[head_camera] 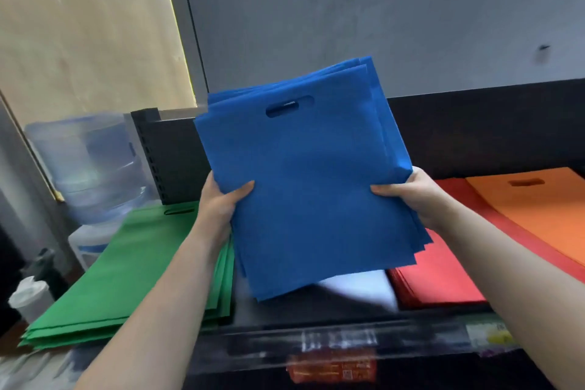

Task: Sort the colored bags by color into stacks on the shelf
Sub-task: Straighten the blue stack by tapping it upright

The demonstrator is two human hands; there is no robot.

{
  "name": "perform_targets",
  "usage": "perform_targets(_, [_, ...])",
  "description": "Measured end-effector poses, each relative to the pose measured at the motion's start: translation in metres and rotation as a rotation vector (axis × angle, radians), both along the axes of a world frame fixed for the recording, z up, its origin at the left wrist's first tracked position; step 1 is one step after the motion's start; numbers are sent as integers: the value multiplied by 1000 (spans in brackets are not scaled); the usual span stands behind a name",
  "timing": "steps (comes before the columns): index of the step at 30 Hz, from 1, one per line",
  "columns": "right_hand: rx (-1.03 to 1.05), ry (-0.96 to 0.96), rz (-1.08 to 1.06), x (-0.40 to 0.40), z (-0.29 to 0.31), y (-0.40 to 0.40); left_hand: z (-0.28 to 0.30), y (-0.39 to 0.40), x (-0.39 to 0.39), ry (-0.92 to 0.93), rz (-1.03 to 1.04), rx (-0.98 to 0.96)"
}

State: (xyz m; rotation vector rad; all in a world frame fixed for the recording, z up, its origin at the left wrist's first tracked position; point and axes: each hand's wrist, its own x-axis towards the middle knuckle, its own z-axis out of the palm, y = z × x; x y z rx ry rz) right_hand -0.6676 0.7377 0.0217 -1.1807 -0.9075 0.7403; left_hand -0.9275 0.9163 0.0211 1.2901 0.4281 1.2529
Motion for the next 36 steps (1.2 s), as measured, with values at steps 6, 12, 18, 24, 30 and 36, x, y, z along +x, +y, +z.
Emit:
perform_targets(6, [47,-86,146,-9,24,27,33,7,-13,-22,-22,121])
perform_targets(12, [234,-24,-71,-27,13,39,31,-4,-11,57,53,103])
perform_targets(18, [325,-12,-68,-32,62,49,70,-13,-6,-69,109,208])
perform_targets(24, [76,-8,-51,-28,21,51,40,-1,-15,162,85,19])
perform_targets(30, [219,-84,-141,-37,40,54,58,-9,-6,28,111,83])
perform_targets(36, [41,-161,-88,-28,42,39,56,-5,-17,241,119,24])
